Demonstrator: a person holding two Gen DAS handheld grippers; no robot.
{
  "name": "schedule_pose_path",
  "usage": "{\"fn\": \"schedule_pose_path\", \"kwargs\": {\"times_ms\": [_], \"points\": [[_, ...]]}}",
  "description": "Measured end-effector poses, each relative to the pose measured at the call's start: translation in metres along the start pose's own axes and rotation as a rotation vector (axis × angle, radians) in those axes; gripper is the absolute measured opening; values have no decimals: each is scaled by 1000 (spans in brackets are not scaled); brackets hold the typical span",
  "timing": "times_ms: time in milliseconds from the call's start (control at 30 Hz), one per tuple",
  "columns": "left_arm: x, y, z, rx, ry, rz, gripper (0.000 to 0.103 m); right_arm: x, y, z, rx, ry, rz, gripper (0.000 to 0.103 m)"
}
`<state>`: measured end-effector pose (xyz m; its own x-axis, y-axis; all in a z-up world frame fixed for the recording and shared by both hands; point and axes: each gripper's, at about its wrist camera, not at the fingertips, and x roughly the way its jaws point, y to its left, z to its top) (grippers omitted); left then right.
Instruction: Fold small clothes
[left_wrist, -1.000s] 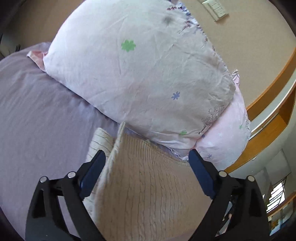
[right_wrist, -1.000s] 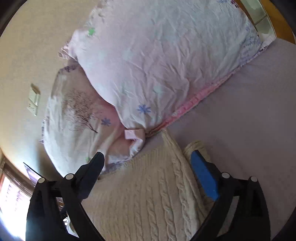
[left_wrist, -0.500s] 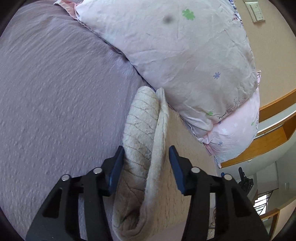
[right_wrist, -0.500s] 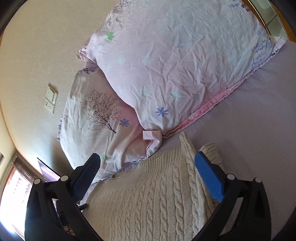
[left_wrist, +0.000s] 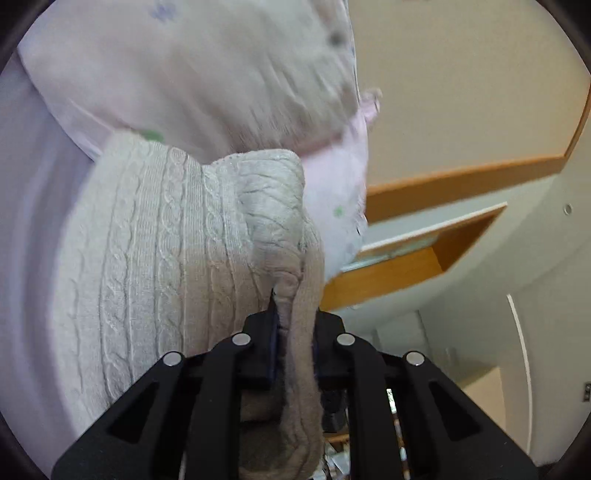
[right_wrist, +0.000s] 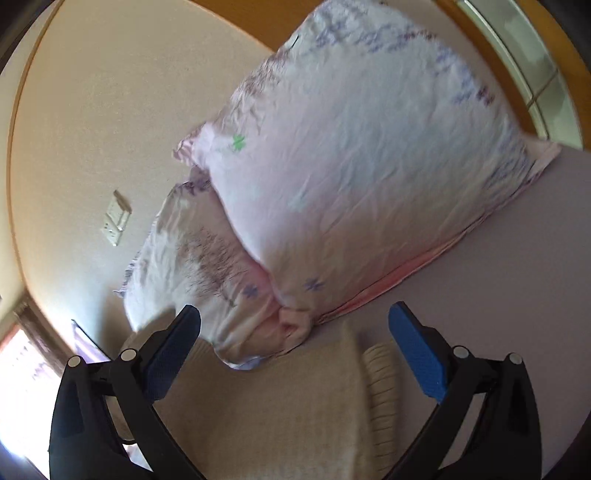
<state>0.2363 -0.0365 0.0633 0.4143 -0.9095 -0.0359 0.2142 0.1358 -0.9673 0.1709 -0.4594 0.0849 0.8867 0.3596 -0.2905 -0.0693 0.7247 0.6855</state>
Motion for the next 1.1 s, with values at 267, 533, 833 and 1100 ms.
{"fn": "schedule_pose_path", "kwargs": {"times_ms": [267, 533, 833, 1100], "points": [[54, 7, -16, 26, 114, 44, 75, 18, -45, 5, 155, 219, 26, 102], [9, 52, 0, 108, 97, 569, 78, 67, -36, -35, 94, 526, -48, 101], [35, 72, -16, 137, 150, 561, 65, 78, -51, -50, 164, 567, -3, 45], [-31, 25, 2, 328, 102, 556, 43, 93, 15, -68, 63, 577, 226, 39]]}}
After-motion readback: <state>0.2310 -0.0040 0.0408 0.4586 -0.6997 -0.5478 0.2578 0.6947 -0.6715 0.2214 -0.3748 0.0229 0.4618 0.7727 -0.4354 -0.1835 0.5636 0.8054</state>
